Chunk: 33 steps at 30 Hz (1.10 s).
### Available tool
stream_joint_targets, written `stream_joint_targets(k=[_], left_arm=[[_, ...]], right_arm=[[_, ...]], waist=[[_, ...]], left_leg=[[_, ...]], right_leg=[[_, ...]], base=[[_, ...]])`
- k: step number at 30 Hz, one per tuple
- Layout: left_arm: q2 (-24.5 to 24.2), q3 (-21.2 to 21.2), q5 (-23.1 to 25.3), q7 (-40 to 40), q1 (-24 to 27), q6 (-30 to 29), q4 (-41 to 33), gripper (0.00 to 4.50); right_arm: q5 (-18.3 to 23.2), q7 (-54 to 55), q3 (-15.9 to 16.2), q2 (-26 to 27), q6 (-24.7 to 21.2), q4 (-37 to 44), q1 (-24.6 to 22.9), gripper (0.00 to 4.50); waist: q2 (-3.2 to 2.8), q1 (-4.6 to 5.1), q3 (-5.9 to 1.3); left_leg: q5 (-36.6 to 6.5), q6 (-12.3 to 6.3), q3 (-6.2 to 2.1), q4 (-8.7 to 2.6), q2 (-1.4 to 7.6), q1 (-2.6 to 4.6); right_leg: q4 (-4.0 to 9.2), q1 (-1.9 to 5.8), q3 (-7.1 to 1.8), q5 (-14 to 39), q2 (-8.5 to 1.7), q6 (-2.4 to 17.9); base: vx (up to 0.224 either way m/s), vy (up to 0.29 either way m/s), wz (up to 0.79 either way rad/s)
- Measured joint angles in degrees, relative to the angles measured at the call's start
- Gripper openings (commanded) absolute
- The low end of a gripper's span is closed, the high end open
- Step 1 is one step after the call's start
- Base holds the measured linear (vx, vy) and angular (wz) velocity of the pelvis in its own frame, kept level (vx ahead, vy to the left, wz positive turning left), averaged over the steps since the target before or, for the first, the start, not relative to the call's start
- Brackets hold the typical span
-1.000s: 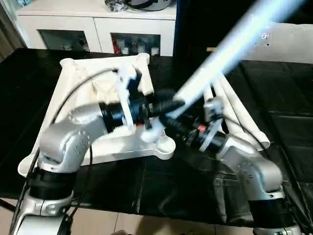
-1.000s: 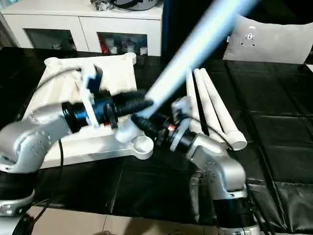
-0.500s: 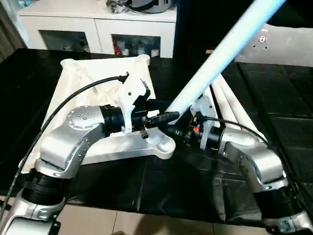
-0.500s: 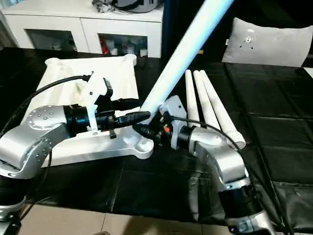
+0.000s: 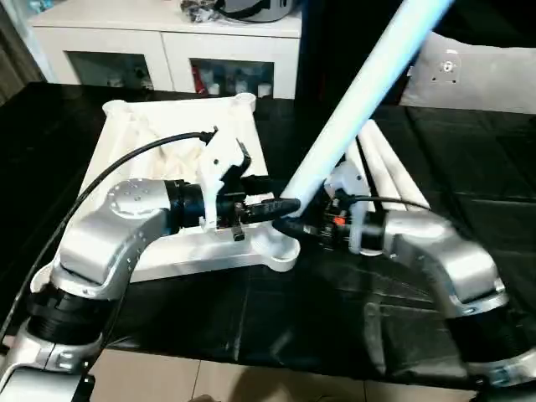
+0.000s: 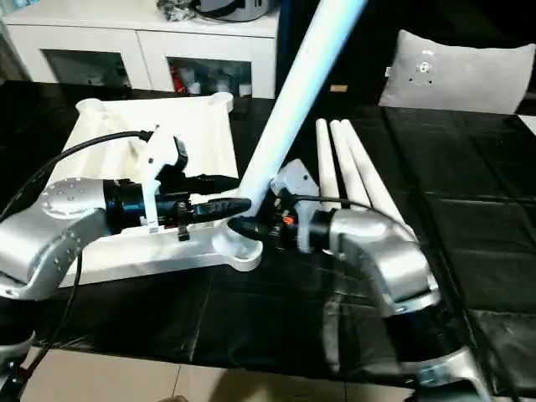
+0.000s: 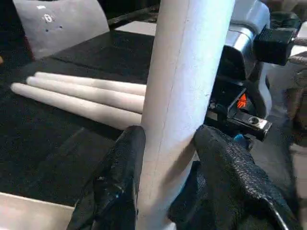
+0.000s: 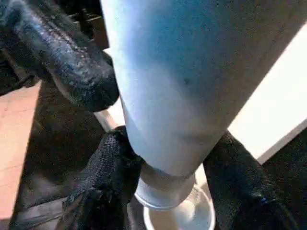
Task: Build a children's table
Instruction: Pick table leg
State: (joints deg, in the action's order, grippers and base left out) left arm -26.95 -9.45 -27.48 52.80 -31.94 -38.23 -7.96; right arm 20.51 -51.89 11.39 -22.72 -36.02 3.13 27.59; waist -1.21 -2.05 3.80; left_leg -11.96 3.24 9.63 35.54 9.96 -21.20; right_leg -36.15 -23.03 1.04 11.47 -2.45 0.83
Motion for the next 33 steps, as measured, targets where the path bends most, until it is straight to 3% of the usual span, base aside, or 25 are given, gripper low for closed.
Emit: stream_joint_targets(k=[3,5,13,16,19,22,33], left_arm=[[0.98,0.79,-2.44,1.12,-0.14,-1.86,0.24,2.45],[0.97,1.25,-3.62,1.96,-0.17,-2.59,0.24,2.86],[2.11,0.2,-3.5,0.95,-0.08,-2.37,0.21,3.51],[4.59,1.2,-3.84,-1.16,0.04,-2.38,0.22,3.72],[6.35,3.14,-4.69,-3.73,0.04,-2.52,0.29,3.74],[6.78,4.18,-6.32,-4.34,0.57,-2.98,0.28,3.38],[7.23,4.74,-6.88,-5.24,2.08,-3.93,-0.56,3.39]], right_arm=[[1.65,-2.63,0.45,-0.75,-1.15,2.99,1.41,1.83],[2.24,-3.78,0.42,-1.93,-1.73,3.72,1.63,1.83],[2.44,-4.89,0.58,-2.83,-2.53,5.22,1.96,1.82],[2.46,-4.81,0.61,-2.71,-2.53,5.25,2.63,1.82],[2.43,-4.57,0.57,-2.56,-2.53,5.28,2.96,1.82],[2.42,-4.13,0.53,-2.27,-2.51,5.27,2.96,1.82],[2.44,-3.53,0.49,-1.43,-2.48,5.18,2.96,1.82]], waist=[[0.02,0.0,0.0],[0.03,-0.01,0.0],[0.08,0.01,0.01],[0.08,0.0,0.02],[0.09,0.03,0.01],[0.1,0.05,0.01],[0.1,-0.13,0.02]], left_leg=[[0.0,0.0,0.0,0.0,0.02,0.0],[0.0,0.0,0.0,0.0,0.02,0.02],[0.02,-0.03,0.0,0.01,0.02,0.01],[0.02,-0.03,0.0,0.01,0.02,0.01],[0.02,-0.03,0.0,0.01,0.02,0.01],[0.02,-0.03,0.0,0.01,0.02,0.01],[0.03,-0.04,0.0,0.02,0.02,0.0]], right_leg=[[0.0,-0.01,0.01,0.0,0.01,0.0],[0.0,0.01,0.0,0.0,0.01,0.0],[-0.01,0.01,0.0,-0.01,0.01,0.02],[-0.01,0.01,0.0,-0.01,0.01,0.02],[-0.01,0.01,0.0,-0.01,0.02,0.02],[-0.01,0.0,0.0,-0.01,0.02,0.02],[-0.01,0.0,0.01,-0.01,0.01,0.02]], base=[[0.0,0.0,0.0],[0.0,0.0,0.0],[0.0,0.0,0.0],[0.0,0.0,0.0],[0.0,0.0,0.0],[0.0,0.0,0.0],[0.0,0.0,0.0]])
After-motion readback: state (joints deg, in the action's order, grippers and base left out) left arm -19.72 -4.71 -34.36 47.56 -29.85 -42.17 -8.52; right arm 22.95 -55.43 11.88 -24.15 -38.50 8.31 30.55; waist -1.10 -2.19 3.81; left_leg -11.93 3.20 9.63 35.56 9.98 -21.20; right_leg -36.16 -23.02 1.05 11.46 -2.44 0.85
